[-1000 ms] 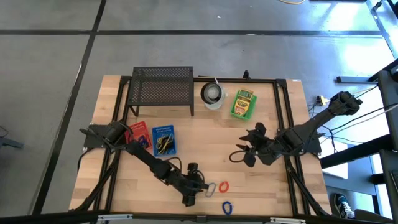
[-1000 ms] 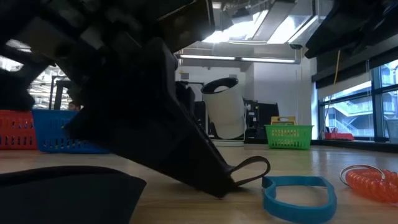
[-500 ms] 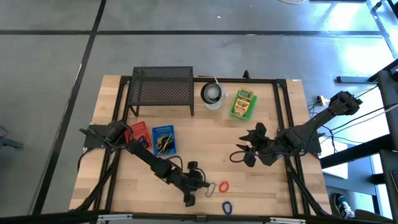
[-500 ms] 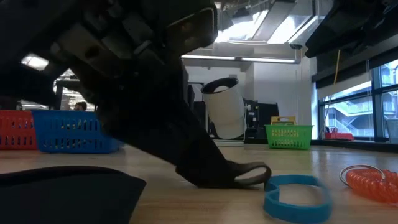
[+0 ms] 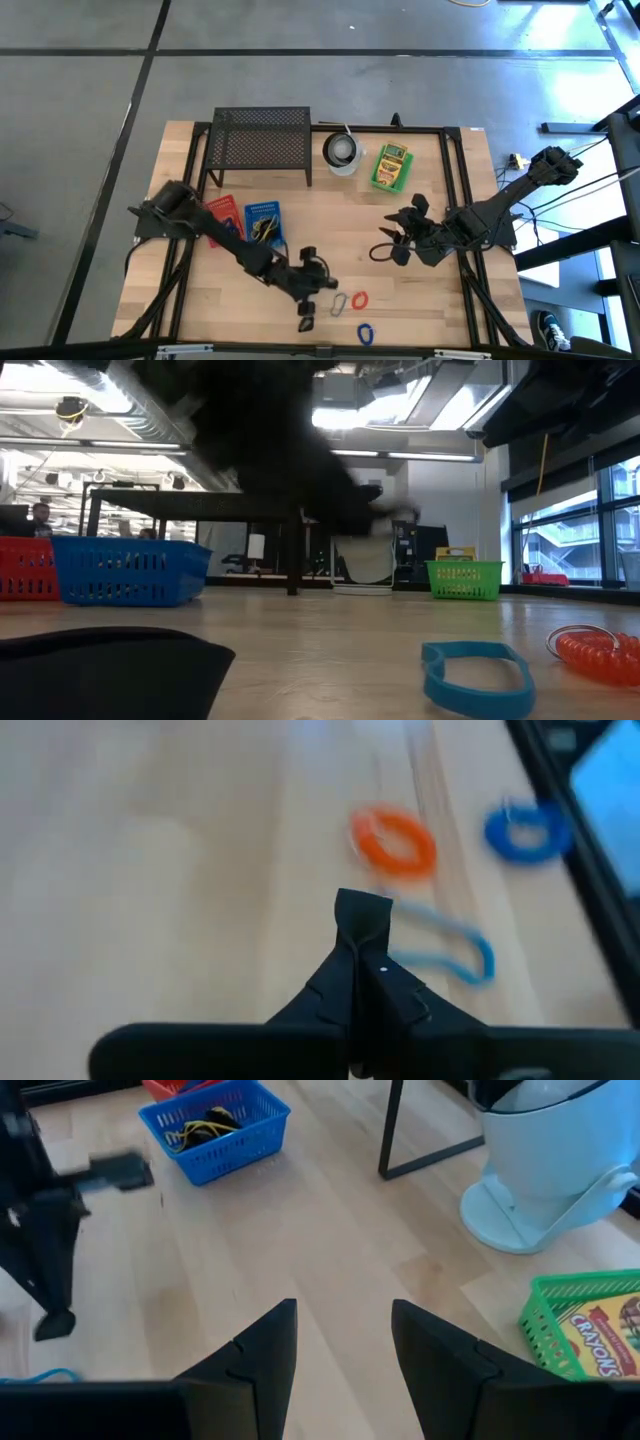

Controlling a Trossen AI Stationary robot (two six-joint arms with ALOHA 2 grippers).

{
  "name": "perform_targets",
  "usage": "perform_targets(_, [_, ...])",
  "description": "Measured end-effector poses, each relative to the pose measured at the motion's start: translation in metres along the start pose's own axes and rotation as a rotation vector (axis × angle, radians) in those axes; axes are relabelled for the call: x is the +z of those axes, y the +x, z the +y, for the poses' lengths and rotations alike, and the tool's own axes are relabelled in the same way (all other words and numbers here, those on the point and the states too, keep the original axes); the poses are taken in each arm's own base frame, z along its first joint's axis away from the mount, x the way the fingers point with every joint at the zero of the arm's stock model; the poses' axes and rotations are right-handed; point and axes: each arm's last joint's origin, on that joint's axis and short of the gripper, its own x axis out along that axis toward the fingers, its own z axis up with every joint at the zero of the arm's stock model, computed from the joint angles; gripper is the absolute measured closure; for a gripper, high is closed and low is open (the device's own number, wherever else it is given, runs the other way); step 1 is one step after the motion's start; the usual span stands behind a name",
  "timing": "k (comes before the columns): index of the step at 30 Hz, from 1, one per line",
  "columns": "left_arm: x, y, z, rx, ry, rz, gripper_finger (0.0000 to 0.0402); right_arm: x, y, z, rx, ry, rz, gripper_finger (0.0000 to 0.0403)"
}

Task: Pick & Place Office Desk Supplies
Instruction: Put the black rubber band into the blue bin

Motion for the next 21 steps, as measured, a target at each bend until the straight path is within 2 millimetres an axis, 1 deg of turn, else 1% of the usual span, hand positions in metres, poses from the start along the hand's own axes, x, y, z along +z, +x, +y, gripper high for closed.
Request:
perform_targets(3, [0.02, -0.015, 0.008, 0.042, -0.017, -0.069, 0.0397, 0.0, 0.0, 0.0, -0.009, -0.004, -0.009, 0.0237])
perform_targets(8, [0.054, -0.048, 0.018, 0.112, -0.025, -0.223, 0.0396, 0.001, 0.0, -0.001, -0.033, 0.004, -0.032, 0.0237])
perform_targets(12, [0.07, -0.07, 0.022, 0.178, -0.003, -0.309, 0.0395, 0.002, 0.0, -0.001, -0.039, 0.022, -0.047, 0.0237])
perform_targets(15, [0.081, -0.083, 0.021, 0.206, 0.016, -0.393, 0.0395, 0.002, 0.001, -0.001, -0.077, 0.045, -0.084, 0.0237])
perform_targets(18, [0.091, -0.091, 0.019, 0.22, 0.044, -0.48, 0.0394, 0.001, 0.005, 0.001, -0.144, 0.041, -0.128, 0.0237])
perform_targets(21, [0.096, -0.094, 0.018, 0.223, 0.08, -0.525, 0.0394, -0.003, 0.011, 0.004, -0.179, 0.006, -0.132, 0.0237])
